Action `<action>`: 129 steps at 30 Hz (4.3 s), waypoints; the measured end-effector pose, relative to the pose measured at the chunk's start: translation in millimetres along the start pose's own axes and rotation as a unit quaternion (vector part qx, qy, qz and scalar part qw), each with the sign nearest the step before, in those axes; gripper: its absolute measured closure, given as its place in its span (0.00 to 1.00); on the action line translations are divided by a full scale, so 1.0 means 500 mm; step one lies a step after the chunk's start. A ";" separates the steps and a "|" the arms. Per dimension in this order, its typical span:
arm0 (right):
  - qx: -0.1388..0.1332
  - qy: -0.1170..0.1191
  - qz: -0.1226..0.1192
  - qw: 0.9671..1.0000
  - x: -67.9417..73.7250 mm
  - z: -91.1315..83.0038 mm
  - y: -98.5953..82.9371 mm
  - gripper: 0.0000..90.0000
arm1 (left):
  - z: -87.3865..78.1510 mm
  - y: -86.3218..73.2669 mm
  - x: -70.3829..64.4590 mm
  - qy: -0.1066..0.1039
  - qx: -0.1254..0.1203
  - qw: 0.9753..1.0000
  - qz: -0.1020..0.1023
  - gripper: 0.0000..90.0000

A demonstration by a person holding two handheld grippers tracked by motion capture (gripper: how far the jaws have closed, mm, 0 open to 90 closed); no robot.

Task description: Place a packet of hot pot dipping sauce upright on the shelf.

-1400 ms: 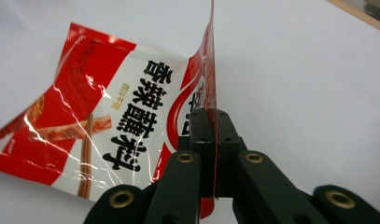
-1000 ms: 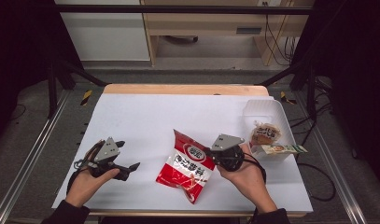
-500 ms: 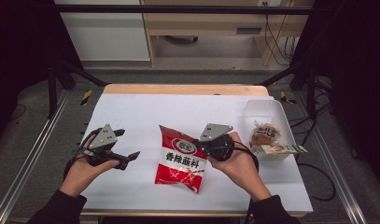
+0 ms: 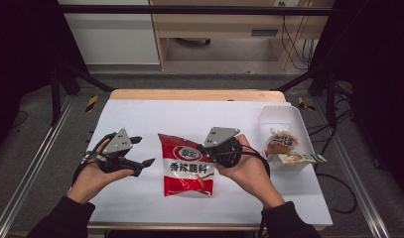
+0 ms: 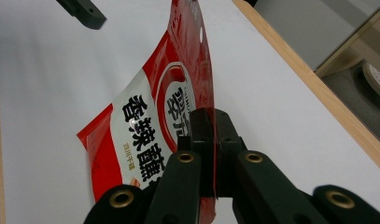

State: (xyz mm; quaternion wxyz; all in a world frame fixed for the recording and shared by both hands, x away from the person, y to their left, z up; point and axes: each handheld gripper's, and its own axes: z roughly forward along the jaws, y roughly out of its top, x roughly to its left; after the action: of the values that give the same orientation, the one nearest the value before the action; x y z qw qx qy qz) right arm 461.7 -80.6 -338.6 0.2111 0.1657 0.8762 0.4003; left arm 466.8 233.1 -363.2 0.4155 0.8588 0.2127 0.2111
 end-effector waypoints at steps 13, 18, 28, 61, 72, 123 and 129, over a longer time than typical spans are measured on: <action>-0.006 0.012 -0.021 1.000 0.010 -0.004 0.028 1.00 | 0.048 0.041 -0.001 -0.044 -0.003 0.999 0.017 0.53; -0.007 0.014 -0.022 1.000 0.011 -0.006 0.030 1.00 | 0.052 0.052 0.001 -0.066 -0.003 0.998 0.011 0.72; -0.002 0.019 -0.014 1.000 0.001 -0.021 0.023 1.00 | 0.042 0.070 -0.014 -0.084 0.005 0.996 0.016 0.99; 0.036 0.035 -0.025 0.998 -0.014 -0.034 0.020 0.89 | -0.010 0.120 -0.025 -0.079 -0.019 0.995 0.059 1.00; 0.059 0.034 -0.048 0.997 -0.013 -0.031 0.037 0.99 | -0.006 0.108 -0.021 -0.088 -0.023 0.995 0.040 1.00; 0.031 -0.076 -0.066 0.994 -0.199 -0.187 0.079 1.00 | -0.031 -0.207 -0.018 0.087 -0.017 0.987 -0.133 0.10; 0.021 -0.082 -0.058 0.995 -0.228 -0.182 0.066 1.00 | -0.030 -0.210 -0.014 0.092 -0.015 0.986 -0.135 0.10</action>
State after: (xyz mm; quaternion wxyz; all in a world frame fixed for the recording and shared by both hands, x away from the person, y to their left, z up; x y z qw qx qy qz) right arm 517.4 -169.7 -232.5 0.3013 0.1510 0.8725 0.3539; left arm 433.0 297.9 -440.4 0.4320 0.7926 0.3609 0.2343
